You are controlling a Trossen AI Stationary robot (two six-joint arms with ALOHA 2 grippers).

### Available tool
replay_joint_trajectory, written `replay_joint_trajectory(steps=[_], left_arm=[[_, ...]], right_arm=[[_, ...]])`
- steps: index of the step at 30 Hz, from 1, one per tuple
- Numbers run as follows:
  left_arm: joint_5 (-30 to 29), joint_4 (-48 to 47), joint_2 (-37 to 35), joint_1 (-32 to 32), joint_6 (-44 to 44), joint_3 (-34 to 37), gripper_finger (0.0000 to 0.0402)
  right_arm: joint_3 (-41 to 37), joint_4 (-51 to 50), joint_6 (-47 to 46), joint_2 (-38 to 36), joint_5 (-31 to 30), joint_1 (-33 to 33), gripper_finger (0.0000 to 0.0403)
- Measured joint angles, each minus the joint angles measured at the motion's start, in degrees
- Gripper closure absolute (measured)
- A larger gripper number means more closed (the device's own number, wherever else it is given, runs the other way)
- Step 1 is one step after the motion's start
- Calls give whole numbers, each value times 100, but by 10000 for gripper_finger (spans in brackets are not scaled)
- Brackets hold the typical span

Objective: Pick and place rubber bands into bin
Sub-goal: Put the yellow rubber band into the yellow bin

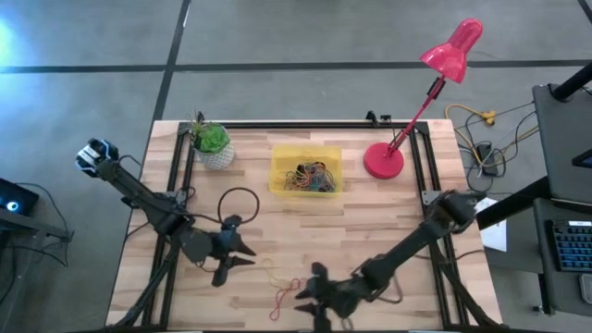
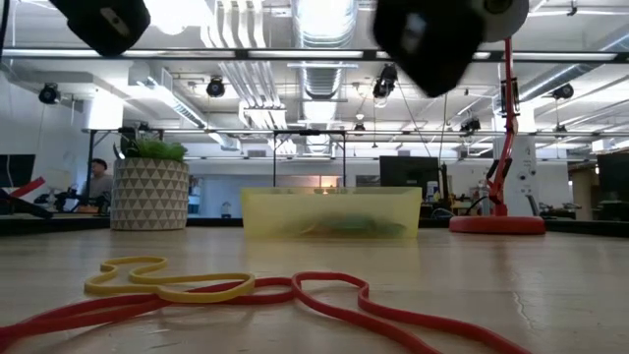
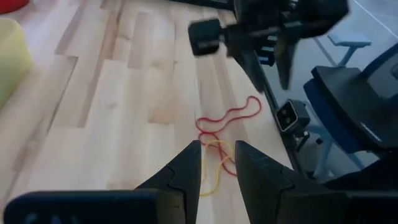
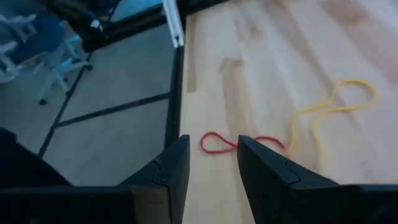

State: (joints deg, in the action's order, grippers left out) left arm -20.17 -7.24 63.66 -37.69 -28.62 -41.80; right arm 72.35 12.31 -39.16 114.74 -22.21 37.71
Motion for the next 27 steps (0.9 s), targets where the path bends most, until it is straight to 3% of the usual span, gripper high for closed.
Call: replay_joint_trajectory(steps=[3, 6, 10, 14, 27], left_arm=[[-50, 80, 0, -175, -103, 42, 320], [-156, 98, 0, -357, -141, 75, 320], [-304, 91, 2, -548, -261, 96, 320], [-531, 102, 4, -717, -274, 99, 320], [-781, 122, 4, -907, -275, 99, 320]], right_arm=[[705, -414, 19, 536, 315, -151, 280], [1433, -1496, -226, 1001, 568, -298, 280], [2217, -2648, -333, 1473, 677, -406, 280], [2732, -3144, -146, 1770, 706, -437, 280], [2856, -3340, -101, 1910, 729, -551, 304]])
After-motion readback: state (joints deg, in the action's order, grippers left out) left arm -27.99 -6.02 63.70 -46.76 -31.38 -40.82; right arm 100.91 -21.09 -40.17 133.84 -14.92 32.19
